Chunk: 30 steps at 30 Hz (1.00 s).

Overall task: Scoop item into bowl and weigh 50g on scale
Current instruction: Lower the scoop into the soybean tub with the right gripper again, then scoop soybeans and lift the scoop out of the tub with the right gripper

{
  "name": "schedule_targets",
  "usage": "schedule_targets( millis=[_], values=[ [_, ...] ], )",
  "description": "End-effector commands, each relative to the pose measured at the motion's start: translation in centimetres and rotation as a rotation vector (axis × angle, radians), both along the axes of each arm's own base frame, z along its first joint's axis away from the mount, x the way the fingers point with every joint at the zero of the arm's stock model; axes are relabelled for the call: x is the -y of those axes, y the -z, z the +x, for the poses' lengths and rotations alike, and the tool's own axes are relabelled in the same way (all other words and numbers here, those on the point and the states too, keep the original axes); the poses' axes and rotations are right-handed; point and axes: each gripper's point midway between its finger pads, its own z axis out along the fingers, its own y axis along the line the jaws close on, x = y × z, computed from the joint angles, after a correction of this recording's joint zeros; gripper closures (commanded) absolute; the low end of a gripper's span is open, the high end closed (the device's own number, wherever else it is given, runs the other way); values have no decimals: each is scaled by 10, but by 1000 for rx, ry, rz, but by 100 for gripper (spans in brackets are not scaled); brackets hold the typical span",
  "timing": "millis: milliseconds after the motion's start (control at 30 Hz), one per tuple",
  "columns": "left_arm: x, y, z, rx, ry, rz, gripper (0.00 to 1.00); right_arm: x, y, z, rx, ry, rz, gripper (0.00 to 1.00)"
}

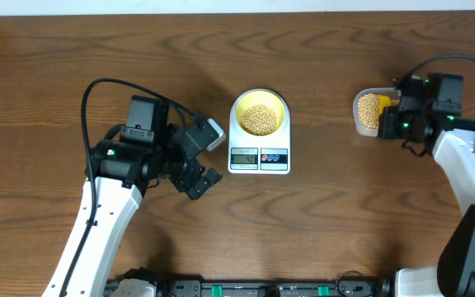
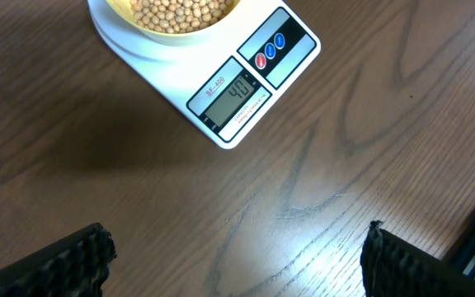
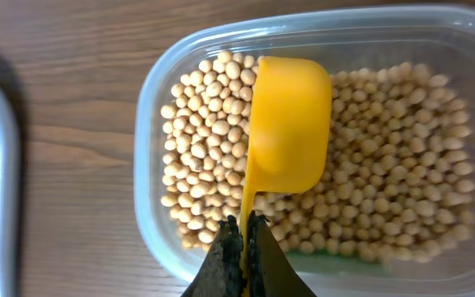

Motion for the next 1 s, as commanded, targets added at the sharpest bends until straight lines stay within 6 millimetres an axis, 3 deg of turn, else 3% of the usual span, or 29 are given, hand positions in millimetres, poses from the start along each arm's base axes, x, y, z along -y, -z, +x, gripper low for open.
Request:
schedule_targets(
  millis=[0,500,967],
  values=[
    [-1,-7,3,27,9,-1,2,-20,-9,-5,-7,-26,209,99],
    [-1,-7,3,27,9,-1,2,34,-3,-35,-122,203,350,99],
    [-1,-7,3,27,9,-1,2,46,-27,-37,-56,243,575,99]
  ],
)
